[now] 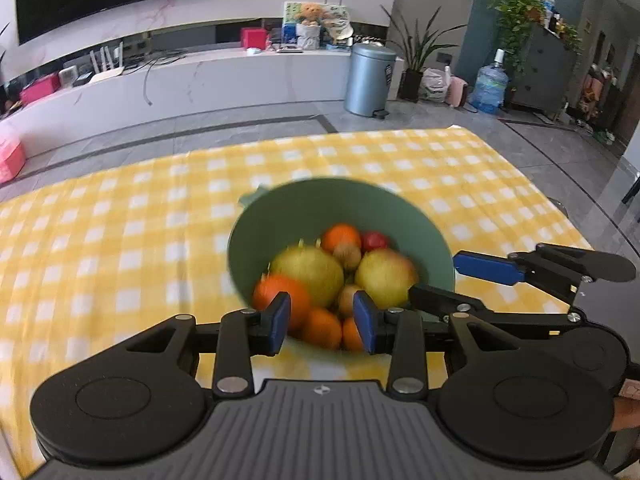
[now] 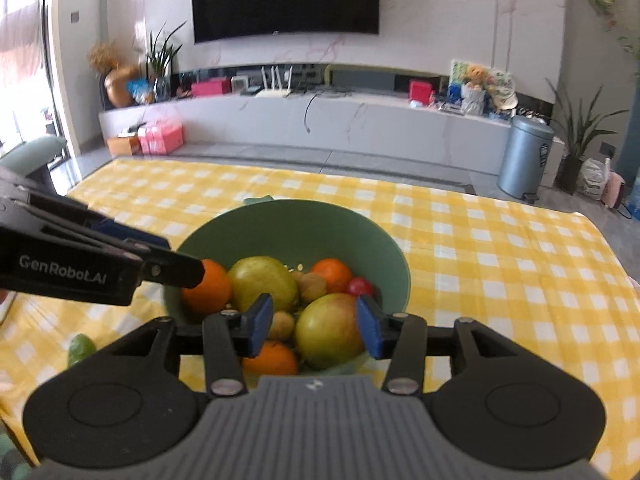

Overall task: Organize fruits
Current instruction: 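Open both grippers to drop the kiwi and tomato into the colander, then move the left gripper down around the green cucumber on the cloth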

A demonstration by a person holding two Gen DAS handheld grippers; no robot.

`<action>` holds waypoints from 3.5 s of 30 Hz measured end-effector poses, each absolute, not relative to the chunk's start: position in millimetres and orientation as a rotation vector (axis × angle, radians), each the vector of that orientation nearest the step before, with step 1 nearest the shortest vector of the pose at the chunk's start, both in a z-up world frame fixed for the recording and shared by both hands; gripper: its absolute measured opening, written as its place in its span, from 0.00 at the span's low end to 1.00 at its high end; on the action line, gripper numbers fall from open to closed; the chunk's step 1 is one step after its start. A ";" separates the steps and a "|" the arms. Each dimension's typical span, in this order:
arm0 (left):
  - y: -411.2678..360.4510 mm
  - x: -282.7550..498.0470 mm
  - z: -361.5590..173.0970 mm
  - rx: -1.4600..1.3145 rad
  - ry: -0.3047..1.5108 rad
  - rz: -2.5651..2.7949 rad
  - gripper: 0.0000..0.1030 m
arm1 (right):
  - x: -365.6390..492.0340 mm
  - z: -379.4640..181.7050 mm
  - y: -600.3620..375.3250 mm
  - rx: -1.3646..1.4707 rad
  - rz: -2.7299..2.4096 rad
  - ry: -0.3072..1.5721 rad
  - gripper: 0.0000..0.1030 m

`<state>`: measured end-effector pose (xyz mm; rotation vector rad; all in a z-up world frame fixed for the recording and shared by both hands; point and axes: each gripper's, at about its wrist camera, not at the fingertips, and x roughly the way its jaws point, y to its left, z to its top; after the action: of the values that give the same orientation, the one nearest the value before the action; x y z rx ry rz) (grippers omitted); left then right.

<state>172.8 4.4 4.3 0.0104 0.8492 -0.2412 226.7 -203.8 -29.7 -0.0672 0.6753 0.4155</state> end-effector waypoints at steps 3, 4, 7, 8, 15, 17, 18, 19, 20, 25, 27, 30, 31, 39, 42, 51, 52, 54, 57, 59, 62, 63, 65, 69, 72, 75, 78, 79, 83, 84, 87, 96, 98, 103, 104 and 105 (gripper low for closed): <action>7.6 154.0 1.4 0.008 0.851 -0.216 0.42 | 205.9 -31.8 -205.6 -0.031 0.402 0.674 0.43; 9.0 149.5 0.1 0.003 0.856 -0.207 0.42 | 199.1 -33.3 -206.2 -0.015 0.398 0.677 0.43; 13.1 137.3 -4.5 -0.023 0.883 -0.185 0.42 | 185.1 -38.7 -206.9 0.022 0.385 0.686 0.43; 14.1 134.7 -5.7 -0.025 0.893 -0.179 0.42 | 181.1 -41.0 -205.9 0.030 0.381 0.689 0.43; 29.0 119.4 -19.8 -0.078 0.966 -0.105 0.49 | 171.2 -58.4 -197.0 0.055 0.385 0.740 0.48; 34.3 118.2 -25.7 -0.101 0.990 -0.065 0.50 | 171.3 -64.2 -192.8 0.051 0.395 0.759 0.48; 37.4 118.1 -28.9 -0.112 1.006 -0.040 0.50 | 172.1 -66.2 -191.2 0.047 0.400 0.765 0.48; 40.2 118.1 -31.1 -0.122 1.020 -0.024 0.50 | 173.2 -68.2 -189.6 0.043 0.403 0.772 0.48; 43.1 118.6 -33.2 -0.135 1.036 -0.010 0.50 | 174.7 -70.4 -188.3 0.040 0.403 0.778 0.48; 51.1 117.9 -38.8 -0.160 1.088 0.036 0.51 | 178.4 -78.7 -184.9 0.047 0.410 0.809 0.48; 53.2 116.8 -41.0 -0.165 1.104 0.056 0.52 | 178.6 -79.4 -183.2 0.048 0.420 0.815 0.48; 54.1 116.5 -44.5 -0.185 1.132 0.054 0.52 | 178.6 -80.8 -181.2 0.044 0.428 0.819 0.48; 54.0 116.1 -44.9 -0.194 1.137 0.053 0.52 | 178.8 -81.0 -181.0 0.047 0.431 0.820 0.48; 59.2 112.5 -48.3 -0.262 1.159 0.084 0.52 | 180.6 -82.7 -184.0 0.077 0.441 0.829 0.48; 61.1 111.6 -51.7 -0.291 1.174 0.093 0.52 | 180.1 -82.7 -184.7 0.082 0.448 0.829 0.48; 68.1 113.2 -63.6 -0.389 1.183 0.111 0.61 | 180.5 -84.4 -186.0 0.093 0.461 0.839 0.48; 67.9 113.9 -64.6 -0.398 1.180 0.111 0.61 | 180.7 -84.5 -184.4 0.090 0.463 0.841 0.48; 67.1 115.4 -67.2 -0.412 1.176 0.105 0.61 | 180.9 -85.3 -182.6 0.084 0.469 0.843 0.48; 65.5 117.9 -70.9 -0.422 1.172 0.096 0.60 | 182.4 -86.8 -181.6 0.082 0.473 0.850 0.48; 64.5 118.8 -71.2 -0.424 1.155 0.085 0.57 | 183.3 -88.1 -181.7 0.084 0.471 0.857 0.48; 62.8 120.6 -70.0 -0.422 1.127 0.073 0.56 | 185.0 -89.4 -182.4 0.093 0.467 0.866 0.48; 61.4 121.9 -69.6 -0.413 1.118 0.063 0.55 | 185.5 -89.8 -182.7 0.094 0.466 0.868 0.48; 60.6 124.1 -69.5 -0.409 1.104 0.046 0.53 | 186.6 -91.0 -182.9 0.097 0.459 0.872 0.48; 60.8 129.0 -74.2 -0.436 1.104 0.039 0.55 | 189.3 -93.4 -183.6 0.109 0.445 0.882 0.48; 58.7 130.0 -75.3 -0.431 1.100 0.043 0.57 | 190.6 -95.2 -181.7 0.101 0.454 0.892 0.47; 59.7 130.7 -78.0 -0.445 1.101 0.054 0.62 | 190.2 -96.0 -176.3 0.077 0.478 0.892 0.43; 64.2 132.2 -82.6 -0.507 1.108 0.063 0.61 | 189.1 -96.3 -171.6 0.057 0.502 0.888 0.42; 64.1 132.6 -83.4 -0.517 1.106 0.062 0.60 | 189.2 -96.6 -170.7 0.051 0.507 0.889 0.42; 60.7 135.4 -85.2 -0.539 1.103 0.082 0.56 | 190.9 -97.9 -171.2 0.054 0.510 0.900 0.42; 59.6 136.4 -85.9 -0.540 1.103 0.090 0.56 | 191.4 -98.1 -172.3 0.057 0.509 0.905 0.42; 58.0 138.1 -87.1 -0.547 1.096 0.105 0.55 | 193.1 -98.9 -173.6 0.064 0.509 0.910 0.42; 59.2 137.3 -74.7 -0.420 1.086 0.092 0.48 | 192.9 -100.0 -174.6 0.085 0.511 0.912 0.42; 61.9 138.8 -68.7 -0.355 1.084 0.092 0.47 | 191.1 -98.4 -174.4 0.085 0.521 0.902 0.42; 73.4 148.1 -66.8 -0.319 1.111 0.051 0.46 | 182.2 -93.2 -162.6 0.016 0.585 0.853 0.42; 75.1 149.2 -68.9 -0.337 1.113 0.044 0.46 | 180.8 -93.2 -159.0 -0.005 0.595 0.848 0.42; 75.7 149.2 -71.0 -0.345 1.113 0.035 0.45 | 179.9 -93.6 -155.8 -0.024 0.598 0.845 0.40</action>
<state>149.2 75.7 -71.0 -0.3452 1.1130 0.0347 179.9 -155.8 -93.6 -0.0239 0.8447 0.5981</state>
